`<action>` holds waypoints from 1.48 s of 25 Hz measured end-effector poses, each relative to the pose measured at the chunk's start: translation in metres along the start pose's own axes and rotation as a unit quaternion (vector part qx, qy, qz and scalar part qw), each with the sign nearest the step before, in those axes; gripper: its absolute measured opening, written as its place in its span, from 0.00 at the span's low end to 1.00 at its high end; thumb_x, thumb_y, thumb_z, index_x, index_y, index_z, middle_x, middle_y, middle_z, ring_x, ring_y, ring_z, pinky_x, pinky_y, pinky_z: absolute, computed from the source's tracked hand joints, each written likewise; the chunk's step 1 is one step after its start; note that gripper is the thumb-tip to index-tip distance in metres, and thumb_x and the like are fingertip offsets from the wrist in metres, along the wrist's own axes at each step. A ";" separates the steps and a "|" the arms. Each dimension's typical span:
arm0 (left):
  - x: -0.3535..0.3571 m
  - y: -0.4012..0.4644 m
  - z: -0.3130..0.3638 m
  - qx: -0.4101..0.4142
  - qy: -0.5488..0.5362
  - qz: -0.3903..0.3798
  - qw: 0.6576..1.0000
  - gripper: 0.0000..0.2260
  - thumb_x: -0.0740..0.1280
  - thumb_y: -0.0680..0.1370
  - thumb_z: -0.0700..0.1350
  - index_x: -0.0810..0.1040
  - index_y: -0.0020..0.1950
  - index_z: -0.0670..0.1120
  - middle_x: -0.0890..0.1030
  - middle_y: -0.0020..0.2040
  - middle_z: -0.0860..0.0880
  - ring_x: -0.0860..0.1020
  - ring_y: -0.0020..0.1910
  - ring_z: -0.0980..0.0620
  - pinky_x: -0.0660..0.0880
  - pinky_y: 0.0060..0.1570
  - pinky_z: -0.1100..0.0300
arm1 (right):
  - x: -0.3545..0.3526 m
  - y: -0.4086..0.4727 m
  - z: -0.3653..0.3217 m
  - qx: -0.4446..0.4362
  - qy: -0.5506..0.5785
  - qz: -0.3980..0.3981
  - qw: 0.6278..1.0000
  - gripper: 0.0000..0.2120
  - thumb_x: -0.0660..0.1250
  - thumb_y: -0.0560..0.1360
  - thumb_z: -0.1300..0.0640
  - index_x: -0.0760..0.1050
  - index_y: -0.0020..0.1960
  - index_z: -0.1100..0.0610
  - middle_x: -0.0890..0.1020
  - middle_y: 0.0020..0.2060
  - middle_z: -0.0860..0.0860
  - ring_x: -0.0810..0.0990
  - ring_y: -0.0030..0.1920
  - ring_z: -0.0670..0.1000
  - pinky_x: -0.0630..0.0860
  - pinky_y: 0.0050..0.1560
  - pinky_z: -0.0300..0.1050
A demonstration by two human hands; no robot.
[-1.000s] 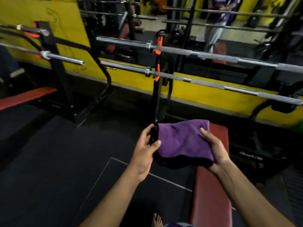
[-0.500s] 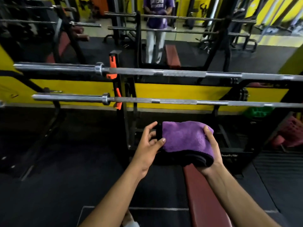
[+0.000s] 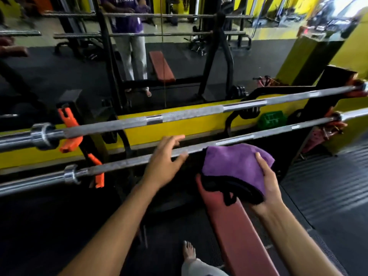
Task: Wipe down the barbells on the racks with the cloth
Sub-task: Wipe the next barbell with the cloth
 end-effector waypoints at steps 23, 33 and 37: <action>-0.085 0.064 -0.083 -0.060 0.480 0.221 0.847 0.26 0.45 0.86 0.55 0.70 0.77 0.45 0.69 0.77 0.48 0.64 0.78 0.46 0.50 0.78 0.41 | 0.155 0.222 -0.090 -0.380 -0.813 -0.065 0.437 0.19 0.62 0.72 0.34 0.71 0.42 0.50 0.84 0.43 0.56 0.82 0.46 0.62 0.66 0.41 0.50; -0.087 0.063 -0.084 -0.044 0.457 0.225 0.860 0.24 0.47 0.86 0.54 0.71 0.76 0.46 0.70 0.77 0.50 0.68 0.75 0.48 0.60 0.68 0.46 | 0.147 0.211 -0.071 -0.470 -0.781 -0.119 0.394 0.18 0.58 0.77 0.37 0.74 0.46 0.52 0.82 0.45 0.55 0.80 0.46 0.62 0.69 0.46 0.54; -0.088 0.061 -0.085 -0.044 0.465 0.198 0.862 0.24 0.47 0.86 0.55 0.70 0.77 0.48 0.67 0.78 0.53 0.66 0.76 0.49 0.59 0.68 0.47 | 0.214 0.220 -0.037 -0.297 -0.836 -0.195 0.418 0.22 0.57 0.76 0.35 0.76 0.55 0.51 0.82 0.52 0.58 0.80 0.52 0.61 0.68 0.45 0.50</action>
Point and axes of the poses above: each hand's wrist, its own y-axis towards the middle knuckle, its own x-axis out of the palm, z = x × y, the point moved 3 cm from there along y, towards the middle knuckle
